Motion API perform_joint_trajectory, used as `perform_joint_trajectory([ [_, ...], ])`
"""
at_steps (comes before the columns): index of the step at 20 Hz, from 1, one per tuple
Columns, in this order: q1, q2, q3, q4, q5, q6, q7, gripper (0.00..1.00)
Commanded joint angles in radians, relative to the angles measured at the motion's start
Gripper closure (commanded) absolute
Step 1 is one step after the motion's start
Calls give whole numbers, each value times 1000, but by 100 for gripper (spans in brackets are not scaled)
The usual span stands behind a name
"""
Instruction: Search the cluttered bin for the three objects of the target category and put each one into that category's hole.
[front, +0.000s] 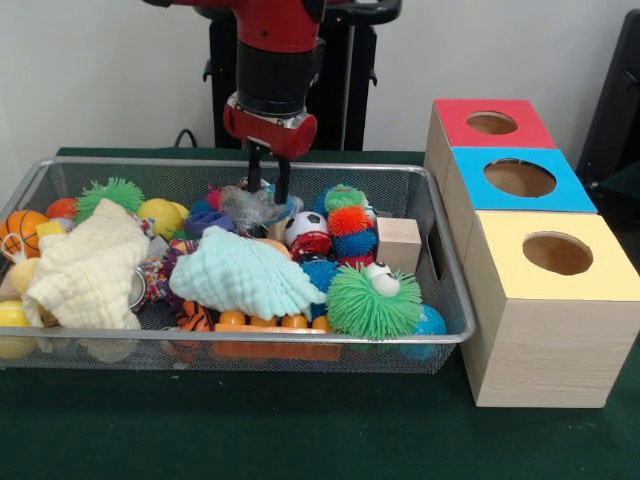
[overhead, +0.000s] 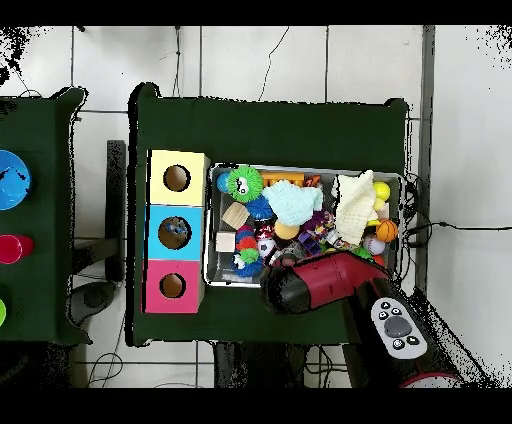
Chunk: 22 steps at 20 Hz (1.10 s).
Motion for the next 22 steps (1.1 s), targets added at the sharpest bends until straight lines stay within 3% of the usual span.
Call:
perform_joint_trajectory([
  [1,18,33,1,-86,-19,-82,5,100],
  [18,9,34,10,-78,-15,-102,-11,100],
  [20,-6,-1,39,-56,4,-78,-37,100],
  [22,-37,-72,102,1,77,-9,-74,100],
])
